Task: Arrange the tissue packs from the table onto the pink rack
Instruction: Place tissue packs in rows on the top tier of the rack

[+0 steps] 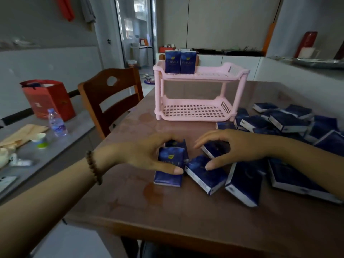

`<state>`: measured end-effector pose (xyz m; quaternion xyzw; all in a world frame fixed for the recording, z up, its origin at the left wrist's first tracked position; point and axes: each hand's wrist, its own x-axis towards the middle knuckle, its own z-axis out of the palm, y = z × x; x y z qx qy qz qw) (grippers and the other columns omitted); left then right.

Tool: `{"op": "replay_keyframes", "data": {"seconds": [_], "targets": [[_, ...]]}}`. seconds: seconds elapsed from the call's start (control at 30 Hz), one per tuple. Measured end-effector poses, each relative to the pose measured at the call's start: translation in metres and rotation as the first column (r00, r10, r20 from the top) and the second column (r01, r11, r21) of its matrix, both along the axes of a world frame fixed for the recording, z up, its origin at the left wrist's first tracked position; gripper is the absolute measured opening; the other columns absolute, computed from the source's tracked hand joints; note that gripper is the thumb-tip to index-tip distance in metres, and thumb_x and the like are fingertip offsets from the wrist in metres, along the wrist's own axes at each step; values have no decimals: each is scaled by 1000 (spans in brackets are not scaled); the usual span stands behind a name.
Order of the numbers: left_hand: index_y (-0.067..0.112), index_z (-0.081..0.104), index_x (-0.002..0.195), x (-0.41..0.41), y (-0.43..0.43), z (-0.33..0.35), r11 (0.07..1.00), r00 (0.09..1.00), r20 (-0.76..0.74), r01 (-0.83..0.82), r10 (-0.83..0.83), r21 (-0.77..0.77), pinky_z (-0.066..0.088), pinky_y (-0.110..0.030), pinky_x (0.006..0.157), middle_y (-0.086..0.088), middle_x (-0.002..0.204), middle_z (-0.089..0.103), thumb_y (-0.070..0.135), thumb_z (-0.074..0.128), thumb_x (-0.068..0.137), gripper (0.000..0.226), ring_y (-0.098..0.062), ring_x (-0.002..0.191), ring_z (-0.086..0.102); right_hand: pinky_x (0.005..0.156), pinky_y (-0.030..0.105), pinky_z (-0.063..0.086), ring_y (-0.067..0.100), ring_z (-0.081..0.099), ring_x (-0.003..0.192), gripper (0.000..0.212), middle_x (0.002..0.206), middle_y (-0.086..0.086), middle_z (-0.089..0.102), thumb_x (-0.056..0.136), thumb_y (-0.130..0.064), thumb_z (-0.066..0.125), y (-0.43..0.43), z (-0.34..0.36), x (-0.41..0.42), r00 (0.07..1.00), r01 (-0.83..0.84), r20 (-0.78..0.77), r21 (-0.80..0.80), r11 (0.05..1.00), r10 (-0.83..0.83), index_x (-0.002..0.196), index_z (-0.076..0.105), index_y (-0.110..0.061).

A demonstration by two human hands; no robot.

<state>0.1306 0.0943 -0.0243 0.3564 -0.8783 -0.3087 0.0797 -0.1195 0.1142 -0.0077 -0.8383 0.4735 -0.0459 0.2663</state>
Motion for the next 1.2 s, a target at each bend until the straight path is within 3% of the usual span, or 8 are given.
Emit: {"op": "replay_keyframes", "data": {"seconds": [0.17, 0.3, 0.5, 0.63, 0.8, 0.93, 1.07, 1.2], "targets": [[25, 45, 112, 8, -2, -18, 984, 998, -28, -61, 57, -169, 38, -5, 83, 12, 109, 39, 41, 78, 70, 56, -1, 104, 42, 111, 25, 25, -5, 26, 130, 68, 135, -28, 35, 61, -66, 67, 6, -13, 1, 992, -42, -122, -26, 999, 39, 124, 46, -48], [18, 52, 103, 8, 5, -18, 973, 993, -115, -37, 11, -230, 41, -14, 81, 1, 104, 50, 44, 77, 69, 50, -7, 95, 45, 107, 26, 33, 1, 35, 123, 61, 128, -18, 39, 62, -59, 73, 12, -16, 2, 995, -11, -100, -65, 998, 5, 115, 49, -40], [11, 52, 99, 5, 13, -11, 994, 973, -231, -47, 24, -96, 44, -16, 65, -5, 90, 61, 35, 61, 82, 31, -6, 73, 54, 95, 25, 43, 4, 46, 109, 53, 116, -11, 46, 62, -56, 74, 19, -20, -1, 997, 72, 12, -91, 993, -71, 103, 49, -35], [13, 56, 97, 4, 9, -7, 996, 965, -258, -74, 56, -58, 49, -35, 71, -11, 94, 65, 27, 59, 86, 18, -24, 84, 61, 93, 25, 47, 8, 55, 104, 41, 107, -9, 54, 71, -43, 74, 17, -22, -6, 983, 100, 158, -57, 993, -90, 100, 46, -33], [5, 59, 103, -4, -2, 15, 992, 930, -348, -122, 121, 18, 45, -13, 52, -1, 87, 68, 21, 58, 89, 22, -1, 63, 59, 85, 21, 53, 6, 65, 101, 39, 112, -7, 66, 76, -14, 73, 5, -10, -9, 857, 185, 479, 53, 981, -188, 109, 55, -23], [18, 62, 111, -4, -21, 44, 986, 904, -393, -160, 167, 51, 53, -17, 59, 0, 100, 69, 30, 57, 84, 29, -10, 80, 67, 80, 22, 56, 5, 67, 95, 38, 107, -9, 69, 65, -15, 76, -12, 18, -14, 760, 255, 601, 74, 964, -247, 99, 64, -24], [23, 58, 120, -6, -45, 83, 978, 848, -493, -133, 196, 160, 58, -26, 78, -1, 111, 69, 36, 54, 79, 43, -17, 98, 68, 72, 28, 59, 19, 67, 99, 45, 110, 4, 69, 70, -11, 72, -35, 58, -20, 656, 272, 693, 155, 950, -301, 112, 56, -18], [26, 56, 124, -12, -78, 115, 967, 765, -592, -188, 253, 171, 55, -31, 85, 0, 114, 68, 34, 53, 88, 37, -17, 101, 67, 81, 33, 56, 21, 69, 97, 50, 104, 8, 72, 66, -20, 72, -61, 97, -23, 637, 268, 715, 147, 952, -290, 112, 54, -17]]}}
